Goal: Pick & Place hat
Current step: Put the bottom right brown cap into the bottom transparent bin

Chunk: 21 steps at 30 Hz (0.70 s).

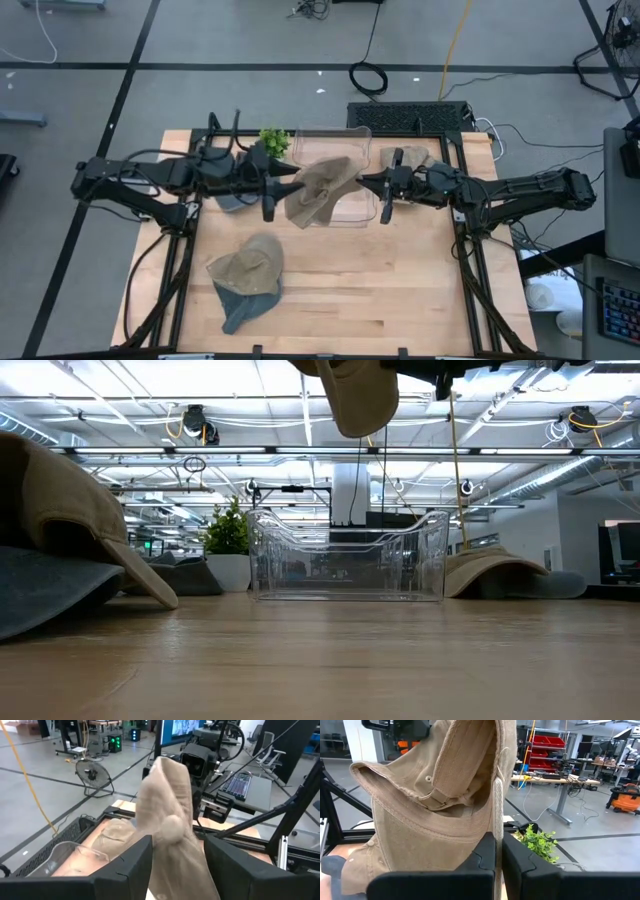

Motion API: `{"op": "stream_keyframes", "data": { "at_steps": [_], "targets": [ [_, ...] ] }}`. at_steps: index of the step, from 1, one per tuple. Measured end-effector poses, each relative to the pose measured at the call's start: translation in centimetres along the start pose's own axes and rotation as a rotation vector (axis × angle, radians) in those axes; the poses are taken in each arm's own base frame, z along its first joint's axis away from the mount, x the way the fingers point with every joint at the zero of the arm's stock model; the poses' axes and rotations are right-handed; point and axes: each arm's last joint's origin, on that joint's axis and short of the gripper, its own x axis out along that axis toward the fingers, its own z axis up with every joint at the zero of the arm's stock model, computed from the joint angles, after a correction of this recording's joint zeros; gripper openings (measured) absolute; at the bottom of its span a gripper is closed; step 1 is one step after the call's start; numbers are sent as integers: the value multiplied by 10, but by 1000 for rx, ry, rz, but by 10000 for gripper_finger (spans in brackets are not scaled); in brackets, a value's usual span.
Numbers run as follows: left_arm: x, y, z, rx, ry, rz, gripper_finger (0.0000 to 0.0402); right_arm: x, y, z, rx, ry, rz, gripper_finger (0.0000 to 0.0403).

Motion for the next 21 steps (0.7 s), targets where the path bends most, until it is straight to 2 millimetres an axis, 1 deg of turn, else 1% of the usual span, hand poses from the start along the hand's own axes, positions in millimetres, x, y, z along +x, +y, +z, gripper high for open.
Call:
{"op": "stream_keyframes", "data": {
  "at_steps": [4, 10, 13, 16, 21],
  "targets": [
    [6, 1, 1, -9, -23, 6, 186, 0, 0, 0, 1, 1, 0, 0],
    [6, 1, 2, -47, -33, 6, 186, 0, 0, -2, -2, 15, 1, 0],
    [6, 1, 2, -65, -33, 6, 175, 0, 0, -3, -4, 26, 1, 0],
    [6, 1, 1, -67, -27, 7, 137, 0, 0, -2, -3, 22, 1, 0],
    [6, 1, 1, -70, -24, 6, 35, 0, 0, -2, -3, 22, 1, 0]
  ]
}}
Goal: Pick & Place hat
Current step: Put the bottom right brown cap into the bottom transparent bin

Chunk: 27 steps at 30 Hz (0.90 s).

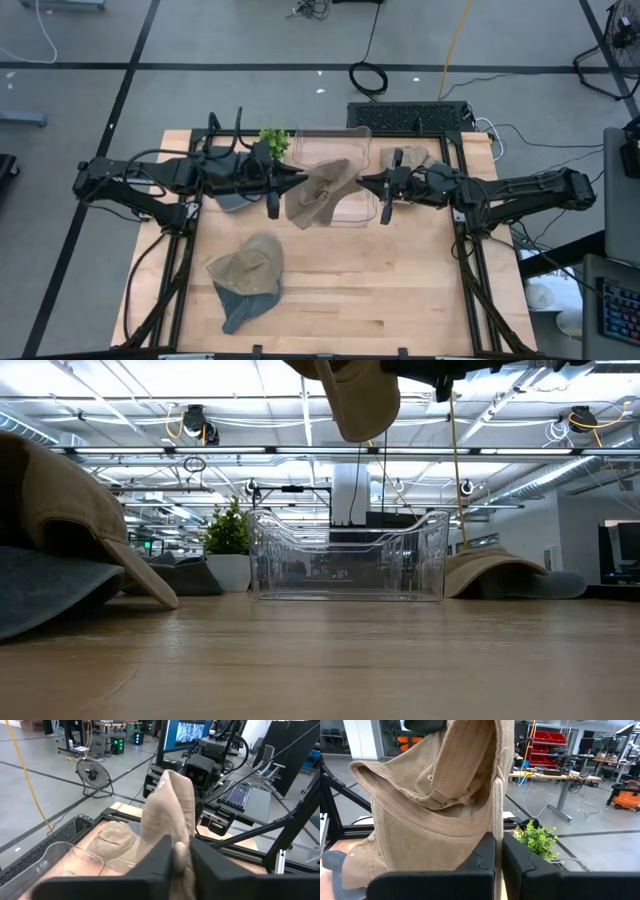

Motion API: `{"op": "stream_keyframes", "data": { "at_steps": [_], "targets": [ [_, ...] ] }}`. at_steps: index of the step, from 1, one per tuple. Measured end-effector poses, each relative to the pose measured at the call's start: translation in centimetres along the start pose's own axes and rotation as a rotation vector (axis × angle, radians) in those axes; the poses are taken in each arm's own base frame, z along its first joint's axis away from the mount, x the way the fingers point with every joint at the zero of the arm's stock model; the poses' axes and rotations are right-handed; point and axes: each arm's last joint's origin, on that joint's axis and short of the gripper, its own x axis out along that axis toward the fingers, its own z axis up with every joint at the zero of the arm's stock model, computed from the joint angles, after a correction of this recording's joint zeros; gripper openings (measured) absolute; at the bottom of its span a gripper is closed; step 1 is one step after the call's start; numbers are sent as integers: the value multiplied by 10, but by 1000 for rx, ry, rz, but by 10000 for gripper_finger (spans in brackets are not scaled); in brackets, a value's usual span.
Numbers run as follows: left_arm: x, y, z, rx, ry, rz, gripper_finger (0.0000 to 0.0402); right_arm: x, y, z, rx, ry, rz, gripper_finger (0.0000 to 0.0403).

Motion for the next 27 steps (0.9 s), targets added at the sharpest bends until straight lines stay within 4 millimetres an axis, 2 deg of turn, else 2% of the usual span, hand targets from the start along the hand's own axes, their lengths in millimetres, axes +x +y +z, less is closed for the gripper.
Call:
{"op": "stream_keyframes", "data": {
  "at_steps": [1, 5, 13, 19, 27],
  "targets": [
    [0, 0, 0, 1, 1, -2, 25, 0, 0, 0, 0, 0, 0, 0],
    [-1, 0, 0, 15, 5, -8, 29, 0, 0, 0, 0, 0, 0, 0],
    [-2, 1, -3, 205, 36, -3, 27, 0, 0, 2, 5, -18, -2, 14],
    [-3, -5, -3, 445, 21, -22, 27, -3, -1, 2, 17, -9, -1, 85],
    [-6, -15, -2, 887, -17, -27, 27, -14, -2, 5, 91, 17, 26, 198]
  ]
}}
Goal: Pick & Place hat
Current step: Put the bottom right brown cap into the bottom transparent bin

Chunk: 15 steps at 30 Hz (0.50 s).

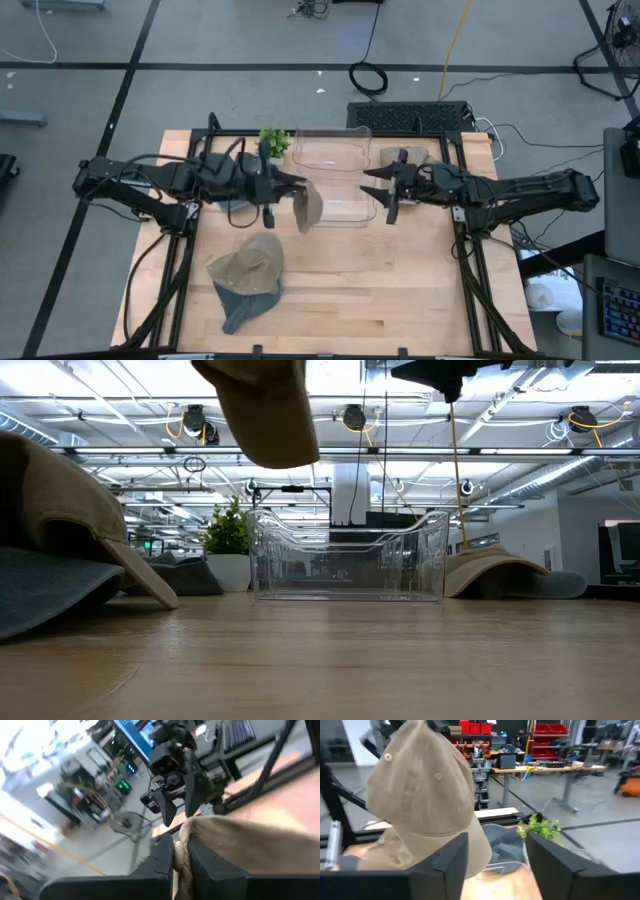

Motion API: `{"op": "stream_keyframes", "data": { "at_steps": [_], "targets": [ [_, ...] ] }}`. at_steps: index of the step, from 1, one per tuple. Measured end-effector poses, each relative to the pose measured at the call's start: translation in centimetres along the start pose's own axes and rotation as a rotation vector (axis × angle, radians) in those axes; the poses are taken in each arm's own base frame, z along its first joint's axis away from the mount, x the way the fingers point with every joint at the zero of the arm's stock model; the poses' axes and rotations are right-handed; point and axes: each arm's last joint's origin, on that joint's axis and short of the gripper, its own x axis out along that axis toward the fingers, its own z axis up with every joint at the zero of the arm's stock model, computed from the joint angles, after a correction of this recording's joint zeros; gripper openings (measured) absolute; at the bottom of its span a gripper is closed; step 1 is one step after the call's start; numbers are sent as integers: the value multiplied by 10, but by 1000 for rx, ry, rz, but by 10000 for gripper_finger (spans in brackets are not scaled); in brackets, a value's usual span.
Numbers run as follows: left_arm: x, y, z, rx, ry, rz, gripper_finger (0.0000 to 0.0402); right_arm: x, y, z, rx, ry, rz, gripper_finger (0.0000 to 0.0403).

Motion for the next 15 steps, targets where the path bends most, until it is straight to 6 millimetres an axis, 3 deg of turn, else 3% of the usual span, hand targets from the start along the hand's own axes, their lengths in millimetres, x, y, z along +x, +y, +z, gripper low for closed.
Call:
{"op": "stream_keyframes", "data": {
  "at_steps": [8, 15],
  "targets": [
    [-2, -5, 3, 464, 59, 42, 27, -12, 1, 8, 88, -27, 89, 237],
    [-1, 3, -4, 671, 161, 89, 27, -20, -1, 14, 130, -61, 96, 231]
  ]
}}
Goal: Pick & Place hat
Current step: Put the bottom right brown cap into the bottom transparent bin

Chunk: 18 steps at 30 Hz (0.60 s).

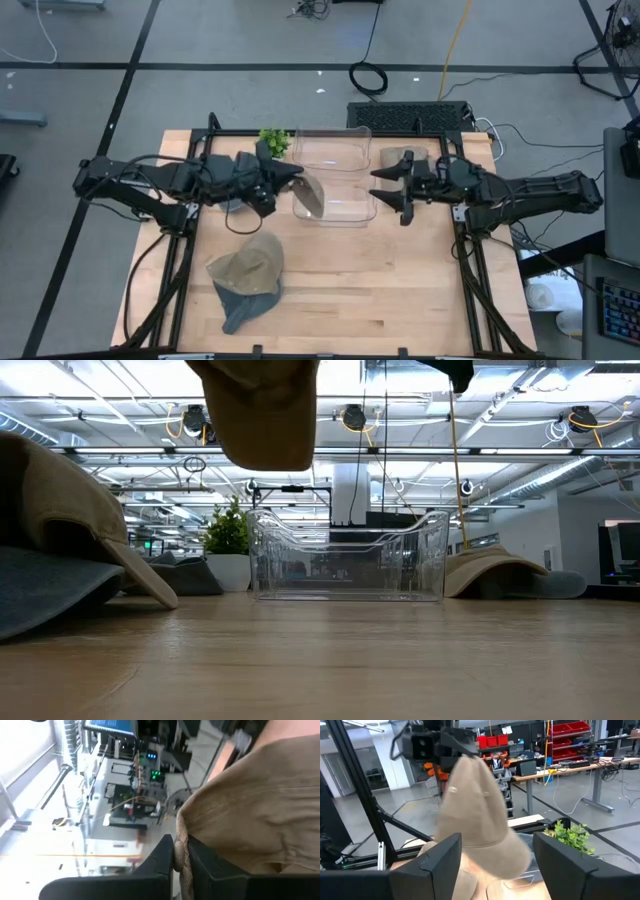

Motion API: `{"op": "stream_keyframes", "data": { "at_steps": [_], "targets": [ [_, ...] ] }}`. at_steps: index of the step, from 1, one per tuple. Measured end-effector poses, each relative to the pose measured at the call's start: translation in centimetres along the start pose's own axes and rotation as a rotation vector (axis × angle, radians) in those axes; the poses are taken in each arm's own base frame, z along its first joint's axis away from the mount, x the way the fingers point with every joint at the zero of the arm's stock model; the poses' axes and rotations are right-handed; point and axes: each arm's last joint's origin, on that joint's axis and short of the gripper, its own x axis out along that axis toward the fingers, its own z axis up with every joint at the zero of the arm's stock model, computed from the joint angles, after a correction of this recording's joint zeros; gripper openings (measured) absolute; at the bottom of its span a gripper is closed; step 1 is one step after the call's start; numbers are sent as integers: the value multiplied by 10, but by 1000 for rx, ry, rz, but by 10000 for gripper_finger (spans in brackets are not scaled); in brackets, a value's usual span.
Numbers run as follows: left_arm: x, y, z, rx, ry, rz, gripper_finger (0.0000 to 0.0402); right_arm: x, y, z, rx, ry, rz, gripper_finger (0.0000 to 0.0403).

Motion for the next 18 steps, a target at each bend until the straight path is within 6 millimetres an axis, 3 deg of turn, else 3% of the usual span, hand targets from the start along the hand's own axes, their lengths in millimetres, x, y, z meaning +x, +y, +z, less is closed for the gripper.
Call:
{"op": "stream_keyframes", "data": {
  "at_steps": [9, 18],
  "targets": [
    [12, -9, -20, 237, 97, -109, 27, -1, 0, 2, -2, -14, -1, 231],
    [15, -23, -36, 128, -37, -309, 27, -1, 0, 1, -10, -11, -2, 227]
  ]
}}
